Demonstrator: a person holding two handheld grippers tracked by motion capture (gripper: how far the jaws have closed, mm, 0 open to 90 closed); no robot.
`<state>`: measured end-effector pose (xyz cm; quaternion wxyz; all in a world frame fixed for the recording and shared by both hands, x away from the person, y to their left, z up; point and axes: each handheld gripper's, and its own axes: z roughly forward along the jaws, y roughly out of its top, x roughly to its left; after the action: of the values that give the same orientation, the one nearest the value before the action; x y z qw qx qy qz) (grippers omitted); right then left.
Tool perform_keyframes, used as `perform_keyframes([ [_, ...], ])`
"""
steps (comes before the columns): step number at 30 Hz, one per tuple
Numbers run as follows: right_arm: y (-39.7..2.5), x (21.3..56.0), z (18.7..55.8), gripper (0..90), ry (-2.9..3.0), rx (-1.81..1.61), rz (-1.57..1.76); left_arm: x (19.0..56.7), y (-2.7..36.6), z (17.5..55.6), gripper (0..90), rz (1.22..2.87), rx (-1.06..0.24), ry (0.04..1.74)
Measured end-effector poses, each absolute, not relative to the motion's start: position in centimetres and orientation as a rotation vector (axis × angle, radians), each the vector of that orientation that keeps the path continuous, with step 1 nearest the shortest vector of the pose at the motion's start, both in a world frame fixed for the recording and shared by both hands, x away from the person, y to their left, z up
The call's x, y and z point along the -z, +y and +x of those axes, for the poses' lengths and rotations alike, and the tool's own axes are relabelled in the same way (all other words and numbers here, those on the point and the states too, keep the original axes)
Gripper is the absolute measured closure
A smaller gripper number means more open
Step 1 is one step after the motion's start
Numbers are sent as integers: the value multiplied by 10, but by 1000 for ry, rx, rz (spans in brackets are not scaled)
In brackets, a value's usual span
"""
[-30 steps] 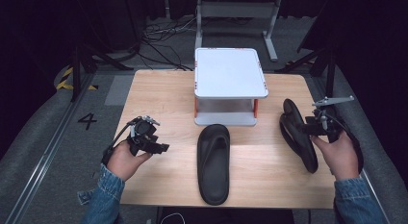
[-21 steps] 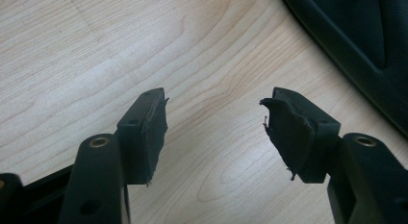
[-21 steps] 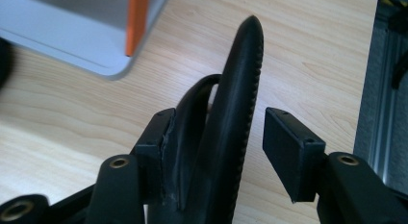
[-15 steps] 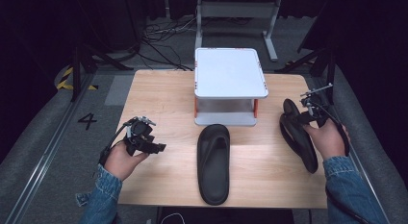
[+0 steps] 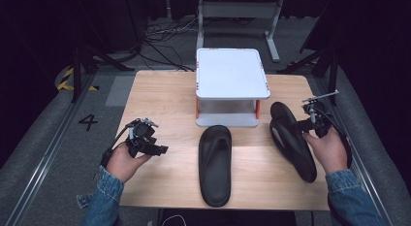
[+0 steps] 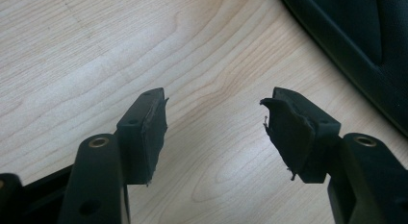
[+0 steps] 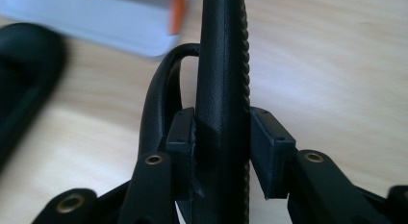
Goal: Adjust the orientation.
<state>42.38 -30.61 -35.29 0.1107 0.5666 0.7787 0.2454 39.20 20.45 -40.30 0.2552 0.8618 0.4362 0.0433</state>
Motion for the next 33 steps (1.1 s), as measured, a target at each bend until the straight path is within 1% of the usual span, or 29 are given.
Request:
perform_keyframes([
  [3,-289,352,409,648,2371,-819,1624,403,203,392,392,2346,-120,1174],
  [4,-274,353,401,648,2420,-853,1597,403,202,392,389,2346,-116,1174],
  [5,-274,353,401,648,2420,-853,1597,403,201,391,389,2349,-122,1173],
  [8,-253,358,393,648,2482,-857,1552,400,198,389,389,2363,-130,1151],
  [11,-242,364,395,648,2540,-888,1551,399,198,388,389,2358,-130,1149],
  [16,-249,375,404,640,2494,-811,1578,401,201,389,389,2357,-127,1155],
  [18,-254,377,405,601,2470,-785,1576,402,201,389,389,2355,-126,1155],
  [19,-254,377,405,601,2470,-785,1576,402,201,389,389,2355,-126,1155],
  [25,-270,390,409,577,2350,-584,1492,403,196,389,389,2369,-120,1146],
  [29,-276,401,412,580,2317,-511,1453,404,195,390,388,2375,-126,1144],
  [33,-289,413,415,577,2294,-524,1491,405,195,390,387,2372,-130,1145],
])
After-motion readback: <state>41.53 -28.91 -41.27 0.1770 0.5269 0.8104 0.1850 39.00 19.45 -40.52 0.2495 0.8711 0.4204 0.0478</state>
